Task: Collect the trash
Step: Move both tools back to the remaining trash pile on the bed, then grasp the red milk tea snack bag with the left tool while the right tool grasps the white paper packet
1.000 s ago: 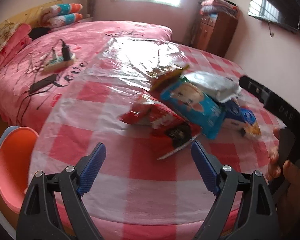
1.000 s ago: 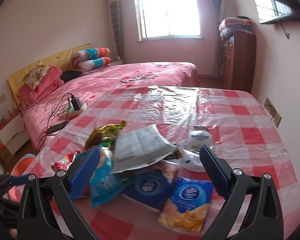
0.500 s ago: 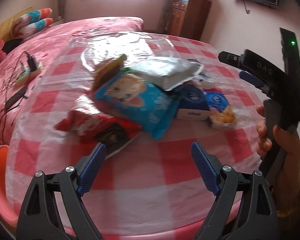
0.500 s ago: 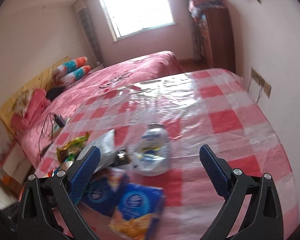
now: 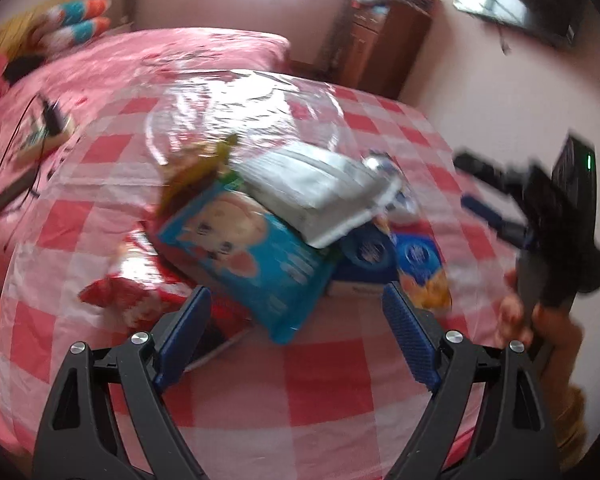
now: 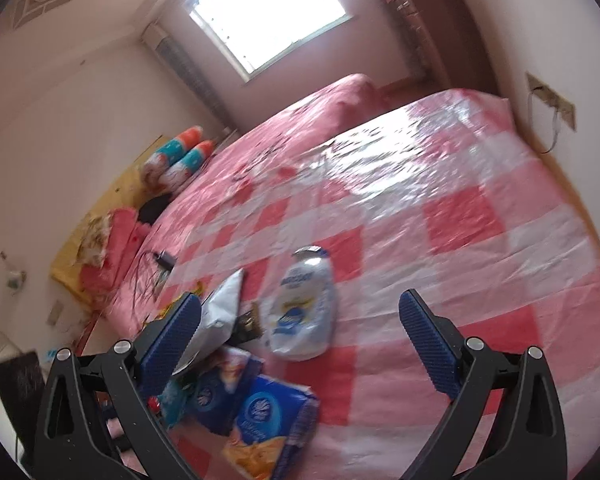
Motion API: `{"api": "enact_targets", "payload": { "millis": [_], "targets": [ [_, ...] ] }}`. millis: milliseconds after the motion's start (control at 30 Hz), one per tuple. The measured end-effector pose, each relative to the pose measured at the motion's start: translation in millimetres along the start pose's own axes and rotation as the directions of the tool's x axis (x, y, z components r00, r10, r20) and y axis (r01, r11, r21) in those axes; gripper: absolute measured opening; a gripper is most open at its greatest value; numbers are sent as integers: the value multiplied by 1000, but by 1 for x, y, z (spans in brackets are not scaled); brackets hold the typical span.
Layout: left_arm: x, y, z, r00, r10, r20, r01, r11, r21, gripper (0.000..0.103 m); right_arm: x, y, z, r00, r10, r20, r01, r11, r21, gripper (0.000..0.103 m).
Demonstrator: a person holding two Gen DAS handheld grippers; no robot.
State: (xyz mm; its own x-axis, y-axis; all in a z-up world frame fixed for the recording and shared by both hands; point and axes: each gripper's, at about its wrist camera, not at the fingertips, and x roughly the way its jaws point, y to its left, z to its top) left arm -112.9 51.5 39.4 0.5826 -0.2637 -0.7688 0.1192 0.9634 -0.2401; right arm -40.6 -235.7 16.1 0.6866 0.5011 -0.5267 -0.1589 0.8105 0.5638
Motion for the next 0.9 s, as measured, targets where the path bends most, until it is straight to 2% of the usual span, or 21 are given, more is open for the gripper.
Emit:
{"api": "enact_targets", "payload": {
  "millis": [167, 333, 433, 567, 667, 800, 900],
  "targets": [
    [-11, 37, 3, 999, 40, -10, -41, 993, -115, 87, 9, 22, -7, 997, 53, -60, -56, 997, -57, 97],
    [-15, 66, -7, 998, 48, -28, -53, 970, -238, 87, 13, 37, -14, 994, 54, -92, -64, 992, -105, 96],
    [-9, 78, -1, 999, 41, -27, -47, 957, -287, 87, 15, 36, -16, 992, 65, -108, -76, 992, -100, 86],
    [-5, 81, 4, 999, 42, -24, -48, 951, -307, 87, 18, 35, -17, 989, 87, -122, -98, 991, -89, 84],
    [1, 82, 6, 998, 46, -40, -57, 946, -319, 87, 21, 38, -16, 982, 135, -134, -145, 987, -67, 84],
    [8, 84, 7, 997, 52, -55, -67, 940, -333, 78, 29, 44, -15, 969, 190, -161, -198, 979, -37, 77],
    [12, 86, 6, 997, 48, -63, -67, 936, -345, 76, 37, 47, -14, 963, 200, -178, -207, 978, -22, 73]
  ]
}}
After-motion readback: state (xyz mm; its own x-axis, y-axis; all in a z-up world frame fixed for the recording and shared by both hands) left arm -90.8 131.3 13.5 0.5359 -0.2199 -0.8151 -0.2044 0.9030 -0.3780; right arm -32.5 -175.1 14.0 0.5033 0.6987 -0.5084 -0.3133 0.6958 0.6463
